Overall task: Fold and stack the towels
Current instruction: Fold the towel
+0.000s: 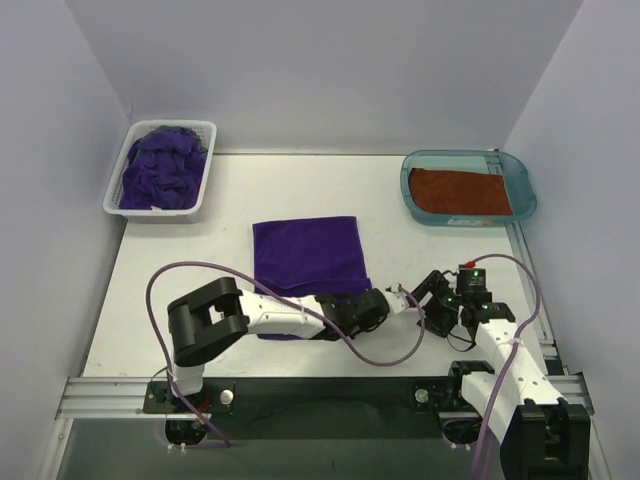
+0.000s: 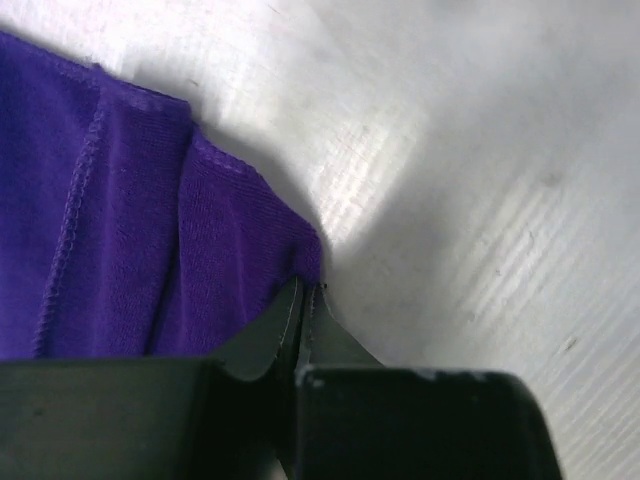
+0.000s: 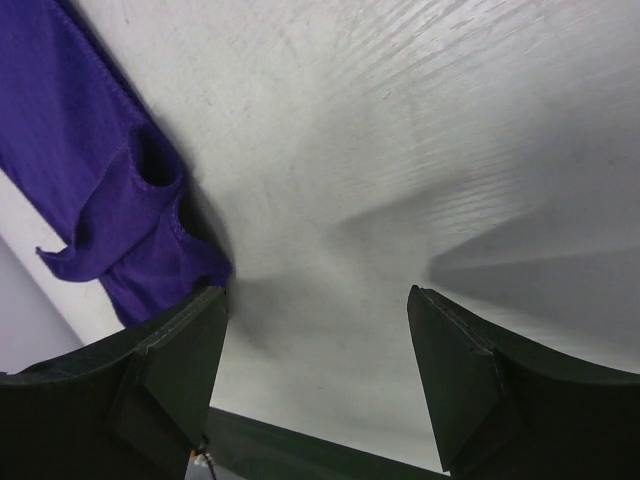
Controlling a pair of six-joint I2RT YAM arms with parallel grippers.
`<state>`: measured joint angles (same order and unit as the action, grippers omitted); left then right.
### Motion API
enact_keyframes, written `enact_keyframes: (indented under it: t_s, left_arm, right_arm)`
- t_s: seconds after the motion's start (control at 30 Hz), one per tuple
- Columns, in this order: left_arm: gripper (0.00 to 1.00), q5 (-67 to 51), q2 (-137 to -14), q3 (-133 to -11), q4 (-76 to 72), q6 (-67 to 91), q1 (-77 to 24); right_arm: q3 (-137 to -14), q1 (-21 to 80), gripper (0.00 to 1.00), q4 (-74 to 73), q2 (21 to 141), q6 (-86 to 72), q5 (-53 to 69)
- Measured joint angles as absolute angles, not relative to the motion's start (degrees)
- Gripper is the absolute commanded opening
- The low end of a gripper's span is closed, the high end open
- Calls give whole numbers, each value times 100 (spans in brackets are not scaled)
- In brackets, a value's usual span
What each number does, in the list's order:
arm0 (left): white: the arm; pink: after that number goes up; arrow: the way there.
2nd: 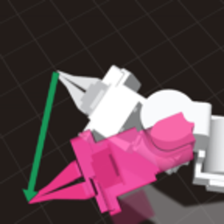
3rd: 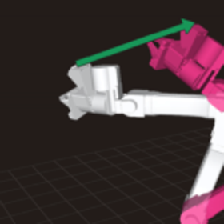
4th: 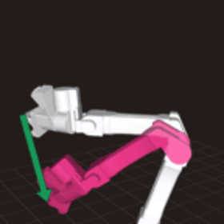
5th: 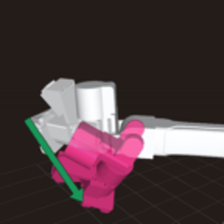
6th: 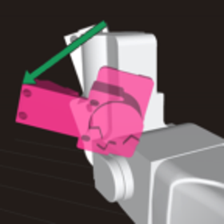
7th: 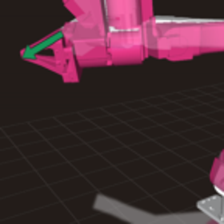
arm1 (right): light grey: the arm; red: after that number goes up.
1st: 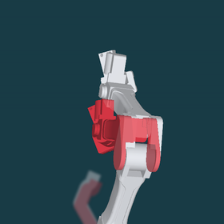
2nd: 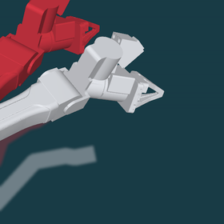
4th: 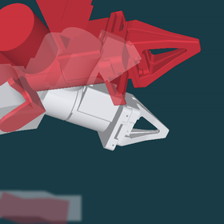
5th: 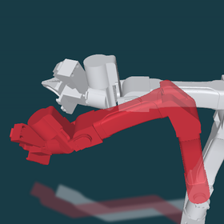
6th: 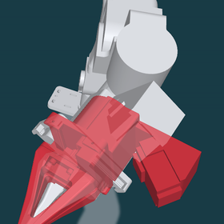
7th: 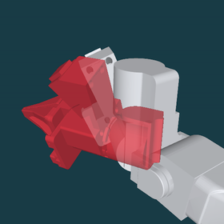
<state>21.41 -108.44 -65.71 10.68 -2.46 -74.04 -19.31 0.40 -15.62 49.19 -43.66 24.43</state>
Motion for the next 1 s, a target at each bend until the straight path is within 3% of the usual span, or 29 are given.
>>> enact_keyframes:
  t_s: [0.3,0.57,1.0]
  left_arm:
    - [0,-108,-10283,-5843,222,1916,-5822]
    - [0,-1793,-10241,-5240,-864,3562,-5461]
    - [0,-2381,-10099,-4755,-2303,5282,-5382]
  right_arm:
    - [-1398,469,73,-145,5275,-5194,3074]
    - [-1238,1369,73,1479,6016,-5970,3092]
    - [-1044,1782,65,2296,6263,-6552,2958]
